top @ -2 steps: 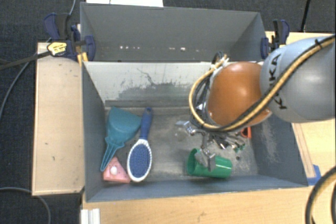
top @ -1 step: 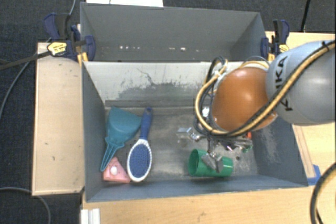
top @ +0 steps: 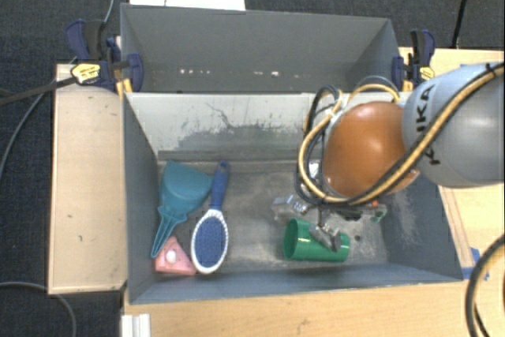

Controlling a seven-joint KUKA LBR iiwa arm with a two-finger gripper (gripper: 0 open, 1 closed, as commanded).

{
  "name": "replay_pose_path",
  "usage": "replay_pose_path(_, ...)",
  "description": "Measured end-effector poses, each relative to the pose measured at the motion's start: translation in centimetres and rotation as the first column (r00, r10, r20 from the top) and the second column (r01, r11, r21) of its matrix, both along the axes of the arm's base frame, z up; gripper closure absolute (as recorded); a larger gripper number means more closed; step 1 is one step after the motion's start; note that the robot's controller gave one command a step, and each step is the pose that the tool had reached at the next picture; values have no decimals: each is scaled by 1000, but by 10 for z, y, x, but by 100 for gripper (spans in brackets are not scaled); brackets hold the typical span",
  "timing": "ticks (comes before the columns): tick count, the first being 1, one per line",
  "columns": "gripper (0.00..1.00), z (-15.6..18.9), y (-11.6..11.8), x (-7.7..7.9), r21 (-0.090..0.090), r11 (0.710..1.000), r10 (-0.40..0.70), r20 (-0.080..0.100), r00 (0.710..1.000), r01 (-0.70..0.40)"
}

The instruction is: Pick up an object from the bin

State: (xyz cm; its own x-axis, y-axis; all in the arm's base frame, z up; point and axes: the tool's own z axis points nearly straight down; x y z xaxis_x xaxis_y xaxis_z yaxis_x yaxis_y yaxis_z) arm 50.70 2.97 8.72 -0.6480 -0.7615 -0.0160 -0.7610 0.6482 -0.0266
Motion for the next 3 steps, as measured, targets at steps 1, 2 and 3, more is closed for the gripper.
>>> replay_pose_path(1, 100, 0, 0, 0, 0, 1000, -4, -1, 1000, 4)
replay_pose_path(2, 100, 0, 0, 0, 0, 1000, -7, -1, 1000, 7)
replay_pose_path(3, 100, 0, 0, 0, 0, 1000, -8, -1, 1000, 8)
